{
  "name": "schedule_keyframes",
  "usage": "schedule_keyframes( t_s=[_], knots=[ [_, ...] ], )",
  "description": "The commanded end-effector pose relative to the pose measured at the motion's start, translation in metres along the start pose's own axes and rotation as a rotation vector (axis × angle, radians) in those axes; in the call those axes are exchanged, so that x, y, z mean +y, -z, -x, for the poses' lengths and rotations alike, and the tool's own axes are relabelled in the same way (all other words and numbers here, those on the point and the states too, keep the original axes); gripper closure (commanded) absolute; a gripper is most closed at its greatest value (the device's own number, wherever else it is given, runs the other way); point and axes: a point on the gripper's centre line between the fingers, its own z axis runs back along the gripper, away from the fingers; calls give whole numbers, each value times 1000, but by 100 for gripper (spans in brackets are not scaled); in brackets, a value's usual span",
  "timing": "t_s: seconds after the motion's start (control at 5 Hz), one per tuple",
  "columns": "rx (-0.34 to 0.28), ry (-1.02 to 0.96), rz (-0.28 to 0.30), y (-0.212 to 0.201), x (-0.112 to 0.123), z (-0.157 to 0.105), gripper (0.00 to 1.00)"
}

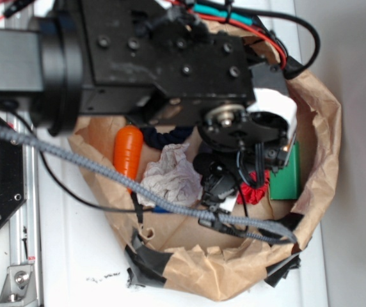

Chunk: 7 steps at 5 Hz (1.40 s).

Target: Grab the red paper.

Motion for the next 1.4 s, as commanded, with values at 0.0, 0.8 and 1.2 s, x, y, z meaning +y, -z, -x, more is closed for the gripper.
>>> schedule_keyframes(
  t_s=[0.0,0.8,1.2],
  knots=[
    [44,144,-49,48,-12,-9,0],
    [54,-84,-78,12,18,-14,100],
    [185,-342,-145,-80,23,14,100]
  ],
)
